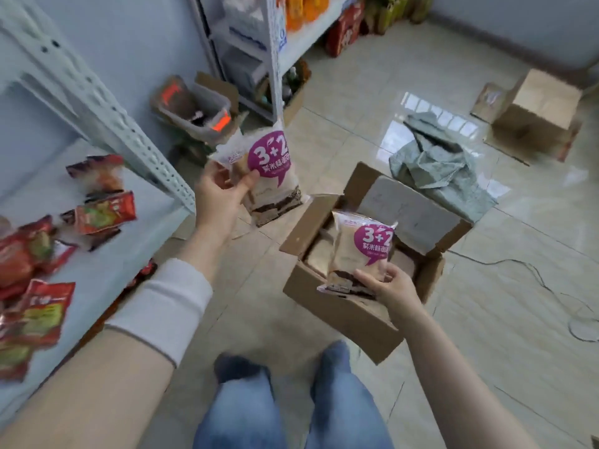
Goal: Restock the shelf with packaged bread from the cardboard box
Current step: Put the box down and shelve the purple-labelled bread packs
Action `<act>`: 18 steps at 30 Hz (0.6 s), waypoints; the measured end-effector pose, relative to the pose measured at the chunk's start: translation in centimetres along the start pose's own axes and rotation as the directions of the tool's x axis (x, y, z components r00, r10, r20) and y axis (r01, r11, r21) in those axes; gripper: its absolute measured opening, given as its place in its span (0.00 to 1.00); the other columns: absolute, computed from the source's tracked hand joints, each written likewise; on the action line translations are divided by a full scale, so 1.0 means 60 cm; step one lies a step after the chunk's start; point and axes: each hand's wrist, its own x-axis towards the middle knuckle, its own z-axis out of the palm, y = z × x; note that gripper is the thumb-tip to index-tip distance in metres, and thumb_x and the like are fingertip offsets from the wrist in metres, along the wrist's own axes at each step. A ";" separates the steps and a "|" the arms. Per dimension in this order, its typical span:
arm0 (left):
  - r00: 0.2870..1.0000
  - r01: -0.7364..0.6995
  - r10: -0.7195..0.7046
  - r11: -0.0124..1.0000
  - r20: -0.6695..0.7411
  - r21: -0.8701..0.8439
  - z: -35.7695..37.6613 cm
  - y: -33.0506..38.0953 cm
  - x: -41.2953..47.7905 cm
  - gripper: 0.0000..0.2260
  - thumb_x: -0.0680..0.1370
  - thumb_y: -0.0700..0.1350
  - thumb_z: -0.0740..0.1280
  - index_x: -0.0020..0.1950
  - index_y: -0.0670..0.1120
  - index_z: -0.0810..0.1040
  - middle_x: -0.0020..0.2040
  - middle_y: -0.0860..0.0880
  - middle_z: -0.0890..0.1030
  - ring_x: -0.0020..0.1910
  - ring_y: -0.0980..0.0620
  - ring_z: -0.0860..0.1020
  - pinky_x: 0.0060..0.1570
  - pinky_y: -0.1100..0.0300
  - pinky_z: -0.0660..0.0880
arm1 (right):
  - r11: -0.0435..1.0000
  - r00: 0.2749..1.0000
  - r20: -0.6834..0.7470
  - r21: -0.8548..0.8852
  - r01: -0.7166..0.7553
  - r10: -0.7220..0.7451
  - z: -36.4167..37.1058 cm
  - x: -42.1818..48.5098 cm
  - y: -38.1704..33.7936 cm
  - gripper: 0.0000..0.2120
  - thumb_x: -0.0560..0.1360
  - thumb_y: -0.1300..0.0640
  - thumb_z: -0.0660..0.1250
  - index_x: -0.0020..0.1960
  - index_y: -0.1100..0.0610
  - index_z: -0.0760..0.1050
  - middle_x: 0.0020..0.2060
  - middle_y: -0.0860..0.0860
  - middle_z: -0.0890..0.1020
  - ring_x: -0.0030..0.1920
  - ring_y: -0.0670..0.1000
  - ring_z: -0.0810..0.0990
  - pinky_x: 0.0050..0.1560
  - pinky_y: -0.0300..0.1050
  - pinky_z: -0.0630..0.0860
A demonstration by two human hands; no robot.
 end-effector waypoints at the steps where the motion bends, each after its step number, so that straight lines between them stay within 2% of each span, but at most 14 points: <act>1: 0.999 -0.026 0.026 1.000 -0.044 0.012 -0.057 0.026 0.004 0.13 0.67 0.47 0.75 0.46 0.54 0.74 0.44 0.55 0.80 0.45 0.55 0.80 0.46 0.62 0.78 | 0.999 0.998 0.055 -0.004 0.040 -0.039 0.040 -0.014 -0.035 0.17 0.65 0.53 0.76 0.51 0.53 0.77 0.46 0.51 0.84 0.47 0.50 0.83 0.50 0.47 0.79; 3: 0.988 -0.087 0.090 0.996 -0.122 0.026 -0.176 0.075 0.012 0.13 0.67 0.48 0.75 0.47 0.53 0.75 0.42 0.56 0.80 0.39 0.61 0.79 0.37 0.69 0.76 | 0.992 0.979 0.161 -0.005 0.124 -0.121 0.130 -0.047 -0.104 0.13 0.67 0.57 0.74 0.51 0.54 0.77 0.46 0.51 0.84 0.45 0.48 0.84 0.45 0.41 0.80; 5: 0.971 -0.138 0.144 0.989 -0.189 0.045 -0.293 0.121 0.016 0.11 0.68 0.48 0.75 0.44 0.55 0.74 0.40 0.56 0.80 0.33 0.65 0.78 0.33 0.69 0.76 | 0.978 0.951 0.232 0.002 0.208 -0.203 0.224 -0.082 -0.166 0.10 0.68 0.60 0.73 0.49 0.54 0.77 0.44 0.51 0.84 0.44 0.49 0.83 0.44 0.41 0.81; 8: 0.930 -0.192 0.216 0.976 -0.297 0.106 -0.464 0.184 0.017 0.10 0.69 0.48 0.74 0.38 0.55 0.72 0.36 0.57 0.77 0.30 0.64 0.76 0.30 0.68 0.74 | 0.949 0.882 0.360 0.042 0.311 -0.305 0.364 -0.142 -0.251 0.11 0.70 0.63 0.71 0.51 0.58 0.77 0.44 0.53 0.84 0.44 0.51 0.83 0.47 0.42 0.80; 12: 0.864 -0.244 0.302 0.951 -0.402 0.190 -0.643 0.248 0.026 0.09 0.69 0.49 0.74 0.40 0.56 0.74 0.42 0.58 0.80 0.42 0.60 0.79 0.44 0.59 0.77 | 0.892 0.748 0.508 0.096 0.442 -0.426 0.525 -0.199 -0.355 0.10 0.70 0.67 0.68 0.51 0.60 0.77 0.46 0.56 0.84 0.46 0.53 0.83 0.46 0.41 0.81; 16: 0.814 -0.246 0.326 0.943 -0.482 0.223 -0.767 0.271 0.052 0.09 0.69 0.48 0.73 0.43 0.54 0.75 0.42 0.56 0.80 0.44 0.55 0.79 0.50 0.50 0.78 | 0.833 0.644 0.574 0.133 0.537 -0.506 0.661 -0.222 -0.455 0.10 0.68 0.68 0.70 0.48 0.59 0.78 0.40 0.52 0.86 0.41 0.50 0.85 0.39 0.38 0.80; 18: 0.793 -0.227 0.315 0.947 -0.522 0.226 -0.812 0.271 0.080 0.10 0.69 0.48 0.73 0.47 0.49 0.75 0.41 0.55 0.79 0.43 0.54 0.78 0.51 0.47 0.78 | 0.813 0.609 0.598 0.130 0.568 -0.521 0.723 -0.219 -0.502 0.11 0.68 0.67 0.71 0.50 0.61 0.77 0.41 0.53 0.86 0.42 0.51 0.85 0.41 0.40 0.81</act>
